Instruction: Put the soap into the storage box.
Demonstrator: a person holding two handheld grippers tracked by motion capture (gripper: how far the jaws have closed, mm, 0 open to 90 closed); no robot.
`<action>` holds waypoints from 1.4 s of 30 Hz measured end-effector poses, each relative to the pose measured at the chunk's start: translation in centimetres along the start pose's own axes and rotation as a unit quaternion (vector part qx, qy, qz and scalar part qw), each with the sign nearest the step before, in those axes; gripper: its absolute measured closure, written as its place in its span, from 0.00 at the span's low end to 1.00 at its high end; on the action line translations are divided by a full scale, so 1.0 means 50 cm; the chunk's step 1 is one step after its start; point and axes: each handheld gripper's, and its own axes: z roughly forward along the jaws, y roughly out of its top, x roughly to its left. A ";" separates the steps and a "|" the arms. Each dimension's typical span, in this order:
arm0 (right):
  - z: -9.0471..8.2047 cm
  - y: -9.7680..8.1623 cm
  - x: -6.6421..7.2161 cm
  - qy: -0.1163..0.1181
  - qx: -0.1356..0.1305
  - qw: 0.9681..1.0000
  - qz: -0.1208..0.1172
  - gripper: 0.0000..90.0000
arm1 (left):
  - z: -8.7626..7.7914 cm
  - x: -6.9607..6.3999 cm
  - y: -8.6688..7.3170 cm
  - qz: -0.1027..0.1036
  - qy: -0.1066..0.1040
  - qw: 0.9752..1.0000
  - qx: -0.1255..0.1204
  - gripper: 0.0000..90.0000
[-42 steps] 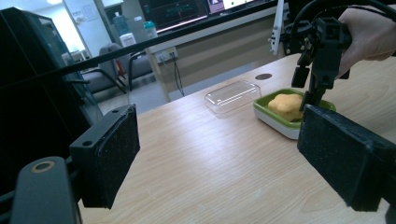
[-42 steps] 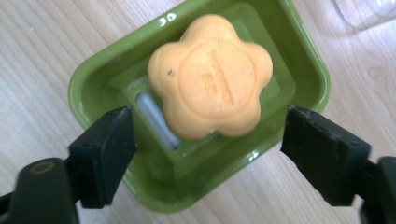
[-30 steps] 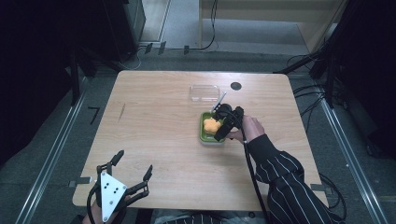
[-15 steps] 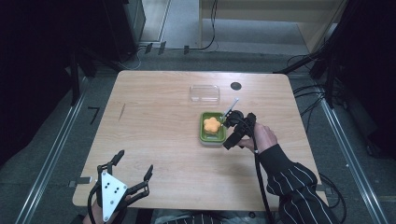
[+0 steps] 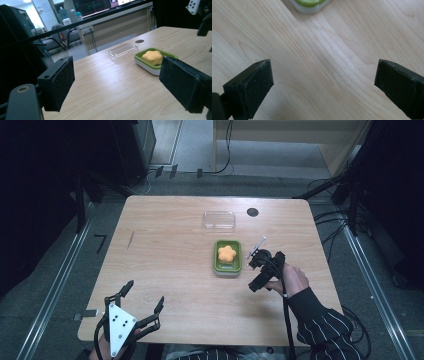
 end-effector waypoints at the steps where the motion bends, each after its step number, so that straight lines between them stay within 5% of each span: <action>1: 0.000 -0.007 0.002 0.000 0.003 1.000 0.003 0.02 | 0.000 0.000 0.000 0.000 0.000 1.000 0.000 0.14; 21: 0.022 -0.118 0.027 -0.007 0.042 0.999 0.017 0.02 | 0.001 -0.001 0.001 -0.001 0.000 1.000 -0.002 0.14; 42: 0.030 -0.230 0.037 -0.002 0.042 0.998 0.054 0.02 | 0.004 -0.002 0.002 0.001 -0.003 1.000 -0.003 0.14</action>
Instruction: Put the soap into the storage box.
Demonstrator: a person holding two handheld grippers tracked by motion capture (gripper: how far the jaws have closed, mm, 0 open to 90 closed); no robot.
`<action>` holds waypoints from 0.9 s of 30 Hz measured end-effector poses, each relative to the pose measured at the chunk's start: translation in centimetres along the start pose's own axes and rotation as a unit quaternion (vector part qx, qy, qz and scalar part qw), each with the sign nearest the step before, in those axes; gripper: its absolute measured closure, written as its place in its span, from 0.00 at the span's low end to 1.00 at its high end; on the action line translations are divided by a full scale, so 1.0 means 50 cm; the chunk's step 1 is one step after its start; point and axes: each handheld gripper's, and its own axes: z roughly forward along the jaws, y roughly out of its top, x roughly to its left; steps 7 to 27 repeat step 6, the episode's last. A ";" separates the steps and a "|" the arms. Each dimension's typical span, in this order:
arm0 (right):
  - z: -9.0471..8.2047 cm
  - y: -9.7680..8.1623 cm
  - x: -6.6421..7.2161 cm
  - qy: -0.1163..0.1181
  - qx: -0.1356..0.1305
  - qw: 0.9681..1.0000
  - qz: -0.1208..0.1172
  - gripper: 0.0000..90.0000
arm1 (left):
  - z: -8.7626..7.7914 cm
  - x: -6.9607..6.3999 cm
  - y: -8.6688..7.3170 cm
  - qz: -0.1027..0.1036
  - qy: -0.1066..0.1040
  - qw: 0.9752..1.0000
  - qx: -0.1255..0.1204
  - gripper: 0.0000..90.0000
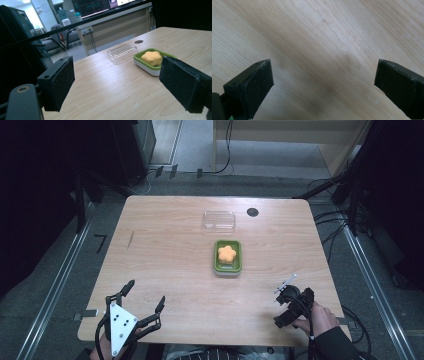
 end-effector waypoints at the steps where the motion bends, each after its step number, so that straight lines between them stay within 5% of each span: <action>1: 0.000 -0.001 0.001 -0.001 0.001 1.000 0.000 0.02 | 0.000 0.000 0.000 0.000 0.000 1.000 0.000 0.14; 27: 0.003 -0.004 0.000 0.002 0.005 1.000 0.000 0.02 | 0.002 0.000 0.001 -0.002 0.001 1.000 0.000 0.14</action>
